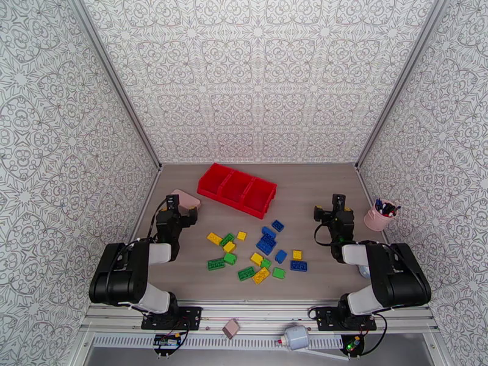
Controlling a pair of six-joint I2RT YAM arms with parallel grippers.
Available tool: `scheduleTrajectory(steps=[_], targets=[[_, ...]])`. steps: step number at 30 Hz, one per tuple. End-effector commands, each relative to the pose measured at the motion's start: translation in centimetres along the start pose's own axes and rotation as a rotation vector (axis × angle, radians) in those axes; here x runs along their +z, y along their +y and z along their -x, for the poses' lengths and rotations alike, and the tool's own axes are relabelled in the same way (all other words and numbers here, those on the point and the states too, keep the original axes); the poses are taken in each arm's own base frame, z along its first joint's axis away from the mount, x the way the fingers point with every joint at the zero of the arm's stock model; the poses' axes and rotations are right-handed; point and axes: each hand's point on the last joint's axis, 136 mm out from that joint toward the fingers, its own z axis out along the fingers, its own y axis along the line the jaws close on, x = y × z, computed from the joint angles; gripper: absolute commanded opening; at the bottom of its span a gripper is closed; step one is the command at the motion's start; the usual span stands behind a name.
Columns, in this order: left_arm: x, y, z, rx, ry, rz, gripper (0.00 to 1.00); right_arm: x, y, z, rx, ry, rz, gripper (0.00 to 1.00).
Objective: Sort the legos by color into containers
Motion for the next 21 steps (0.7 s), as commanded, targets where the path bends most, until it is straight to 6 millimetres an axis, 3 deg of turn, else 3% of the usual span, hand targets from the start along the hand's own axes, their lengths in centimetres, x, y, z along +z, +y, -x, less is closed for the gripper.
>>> scheduleTrajectory(steps=[1,21], targets=[[0.16,-0.22,0.20,-0.005,0.000,-0.010,1.00,0.15,0.26,0.48,-0.009,-0.010,0.016,1.00],[0.15,-0.20,0.21,-0.004,0.000,-0.010,1.00,-0.04,0.30,0.61,-0.011,-0.019,0.019,1.00]])
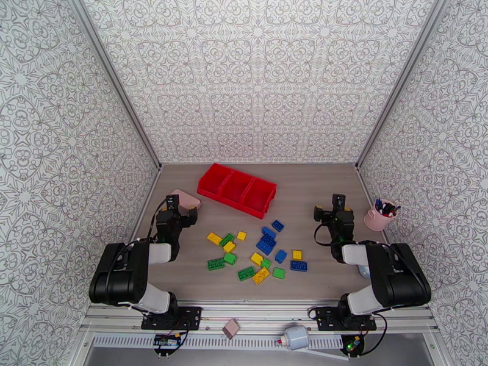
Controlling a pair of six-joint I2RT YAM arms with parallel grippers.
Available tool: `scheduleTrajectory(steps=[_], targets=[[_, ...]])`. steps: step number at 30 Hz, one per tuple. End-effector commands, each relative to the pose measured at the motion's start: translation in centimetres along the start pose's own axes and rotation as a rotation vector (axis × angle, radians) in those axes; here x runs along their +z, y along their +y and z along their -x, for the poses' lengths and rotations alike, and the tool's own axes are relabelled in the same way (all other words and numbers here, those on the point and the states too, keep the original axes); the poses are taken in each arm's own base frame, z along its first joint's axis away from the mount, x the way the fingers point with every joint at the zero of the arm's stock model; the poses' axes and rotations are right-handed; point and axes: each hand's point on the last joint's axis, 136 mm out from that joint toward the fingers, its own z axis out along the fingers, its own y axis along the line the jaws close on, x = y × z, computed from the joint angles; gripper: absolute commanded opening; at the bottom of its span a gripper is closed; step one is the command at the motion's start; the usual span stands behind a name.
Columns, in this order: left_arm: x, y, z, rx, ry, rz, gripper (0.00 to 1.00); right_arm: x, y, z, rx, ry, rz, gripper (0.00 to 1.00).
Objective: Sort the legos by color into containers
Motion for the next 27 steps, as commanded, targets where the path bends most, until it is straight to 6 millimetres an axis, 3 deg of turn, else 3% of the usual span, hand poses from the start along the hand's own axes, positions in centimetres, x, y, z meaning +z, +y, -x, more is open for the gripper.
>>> scheduleTrajectory(steps=[1,11,15,21,27], targets=[[0.1,-0.2,0.3,-0.003,-0.003,-0.010,1.00,-0.1,0.4,0.7,-0.015,-0.020,0.028,1.00],[-1.6,-1.9,2.1,0.075,-0.030,-0.028,1.00,-1.7,1.6,2.9,-0.055,0.003,0.089,1.00],[-2.1,-3.2,3.4,0.105,0.011,-0.056,1.00,-2.9,3.1,4.4,-0.074,0.013,0.135,1.00],[-2.3,-7.0,5.0,0.111,0.070,-0.176,1.00,-5.1,7.1,6.3,-0.082,0.030,0.277,1.00],[-1.5,-10.0,6.7,0.083,0.112,-0.235,1.00,-7.5,12.8,7.9,-0.109,0.033,0.455,1.00]])
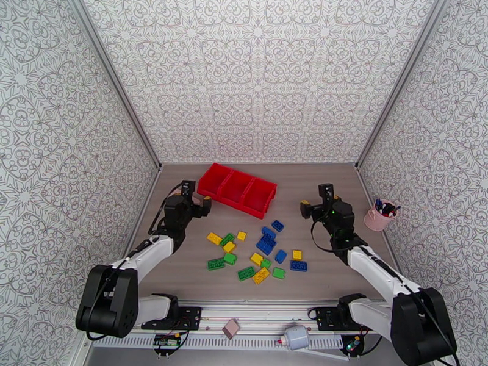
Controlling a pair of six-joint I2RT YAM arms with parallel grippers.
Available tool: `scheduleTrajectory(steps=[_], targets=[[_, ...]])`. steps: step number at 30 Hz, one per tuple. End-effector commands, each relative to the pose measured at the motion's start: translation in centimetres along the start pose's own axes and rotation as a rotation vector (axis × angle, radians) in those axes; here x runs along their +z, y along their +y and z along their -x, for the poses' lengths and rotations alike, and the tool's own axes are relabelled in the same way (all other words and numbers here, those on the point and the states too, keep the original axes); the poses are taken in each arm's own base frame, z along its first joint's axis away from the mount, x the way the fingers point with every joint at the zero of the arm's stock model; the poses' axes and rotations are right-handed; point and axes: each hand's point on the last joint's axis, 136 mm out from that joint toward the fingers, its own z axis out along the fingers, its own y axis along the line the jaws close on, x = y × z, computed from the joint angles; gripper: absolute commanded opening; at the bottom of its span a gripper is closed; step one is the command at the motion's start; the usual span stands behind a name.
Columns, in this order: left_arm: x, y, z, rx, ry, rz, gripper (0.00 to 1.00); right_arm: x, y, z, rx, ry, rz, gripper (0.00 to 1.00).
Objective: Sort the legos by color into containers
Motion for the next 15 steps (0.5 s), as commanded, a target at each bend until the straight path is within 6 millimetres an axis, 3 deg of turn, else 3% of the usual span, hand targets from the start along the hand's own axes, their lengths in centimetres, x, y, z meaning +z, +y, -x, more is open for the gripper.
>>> scheduleTrajectory(steps=[1,7,15], targets=[[1.2,-1.0,-0.6,-0.046,0.091,-0.031,1.00,-0.1,3.7,0.5,-0.004,0.044,0.117,1.00],[2.8,-2.5,0.0,-0.035,0.099,-0.081,1.00,2.9,7.5,-0.3,0.168,0.158,0.082,1.00],[0.9,-6.3,1.7,0.049,0.037,-0.259,1.00,8.1,13.1,-3.0,0.295,0.317,0.071,1.00]])
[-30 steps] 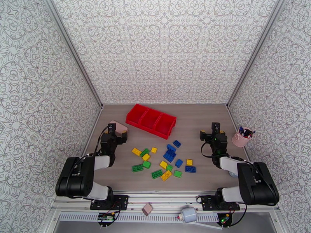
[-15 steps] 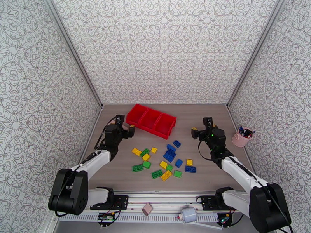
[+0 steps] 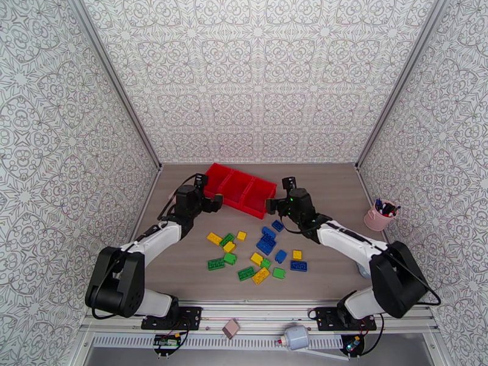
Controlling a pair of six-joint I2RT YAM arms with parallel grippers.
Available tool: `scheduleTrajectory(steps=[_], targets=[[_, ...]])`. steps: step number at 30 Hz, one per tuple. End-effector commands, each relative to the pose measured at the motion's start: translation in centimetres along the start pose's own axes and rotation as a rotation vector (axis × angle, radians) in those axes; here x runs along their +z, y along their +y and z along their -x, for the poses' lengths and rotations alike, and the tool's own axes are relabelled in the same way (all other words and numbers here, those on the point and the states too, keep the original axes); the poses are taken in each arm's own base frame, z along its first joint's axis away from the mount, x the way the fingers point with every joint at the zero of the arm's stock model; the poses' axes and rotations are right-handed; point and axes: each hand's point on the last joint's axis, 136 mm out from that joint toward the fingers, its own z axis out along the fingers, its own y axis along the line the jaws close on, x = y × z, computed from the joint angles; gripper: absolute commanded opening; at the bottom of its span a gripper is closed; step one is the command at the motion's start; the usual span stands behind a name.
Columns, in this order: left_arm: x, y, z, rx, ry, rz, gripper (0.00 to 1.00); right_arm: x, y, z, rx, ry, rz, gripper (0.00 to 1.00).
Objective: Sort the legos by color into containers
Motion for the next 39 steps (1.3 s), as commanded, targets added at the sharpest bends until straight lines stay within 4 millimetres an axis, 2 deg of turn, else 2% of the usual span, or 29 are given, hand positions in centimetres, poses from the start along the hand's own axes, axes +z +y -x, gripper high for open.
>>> scheduleTrajectory(steps=[1,6,9,18,27,31,39], targets=[[-1.5,-2.3,1.9,0.055,-0.054,-0.112,1.00,2.3,0.7,-0.7,0.091,0.063,-0.056,1.00],[-3.3,-4.5,2.1,0.163,-0.124,-0.204,0.99,5.4,1.2,-2.1,0.112,0.109,-0.056,0.99],[-4.1,-5.4,2.0,0.201,-0.141,-0.246,1.00,6.8,0.7,-2.9,0.096,0.143,-0.098,0.99],[-5.0,-6.2,1.7,0.244,-0.141,-0.278,1.00,8.3,-1.7,-3.9,0.039,0.164,-0.204,0.97],[-6.1,-8.2,2.1,0.267,-0.196,-0.378,1.00,8.4,-5.5,-3.8,0.065,0.167,-0.282,0.97],[-6.4,-8.6,2.1,0.282,-0.198,-0.397,1.00,8.6,-7.8,-3.5,0.071,0.172,-0.317,0.97],[-7.2,-9.8,1.5,0.285,-0.197,-0.477,1.00,8.8,-12.4,-1.9,0.105,0.169,-0.352,0.98]])
